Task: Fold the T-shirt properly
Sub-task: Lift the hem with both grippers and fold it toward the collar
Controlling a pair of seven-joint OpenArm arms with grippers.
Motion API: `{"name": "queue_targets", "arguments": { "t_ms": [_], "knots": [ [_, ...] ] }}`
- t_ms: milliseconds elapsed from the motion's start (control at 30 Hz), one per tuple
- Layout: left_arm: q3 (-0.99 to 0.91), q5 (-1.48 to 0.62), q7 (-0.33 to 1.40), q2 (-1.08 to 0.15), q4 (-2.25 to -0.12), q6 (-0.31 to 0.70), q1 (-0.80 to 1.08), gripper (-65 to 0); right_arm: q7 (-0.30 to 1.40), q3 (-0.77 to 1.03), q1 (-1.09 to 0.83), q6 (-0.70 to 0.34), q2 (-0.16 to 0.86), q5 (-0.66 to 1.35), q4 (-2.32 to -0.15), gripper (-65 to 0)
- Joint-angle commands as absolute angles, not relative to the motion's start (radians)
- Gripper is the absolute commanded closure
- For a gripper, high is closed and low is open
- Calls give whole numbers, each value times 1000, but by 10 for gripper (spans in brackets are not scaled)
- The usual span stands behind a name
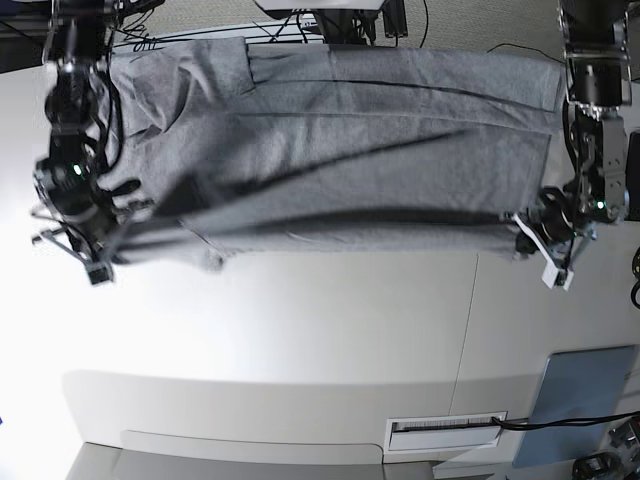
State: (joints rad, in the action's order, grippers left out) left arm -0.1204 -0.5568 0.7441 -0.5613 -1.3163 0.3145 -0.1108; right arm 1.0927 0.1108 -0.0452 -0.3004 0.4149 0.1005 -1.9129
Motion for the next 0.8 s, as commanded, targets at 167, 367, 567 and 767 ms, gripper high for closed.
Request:
{"name": "queue_targets", "arguments": {
  "t_ms": [167,367,567,767],
  "knots": [
    [-279,-631,739,-582,-1415,351,-62,0,1069,166,-154,-294,429,89,-2043,0],
    [-410,-705,767,-582,-1494,395,26,0,1067,166,-222,-294,422,86,-2119,0],
    [-475,-766,770,-582,-1525,466,123,0,1077,166,-279,-294,389,71,-2142,0],
    [-474,-774,770,-582,-1525,470,202,0,1082,166,-322,-289,387,34,-2170,0]
  ]
}}
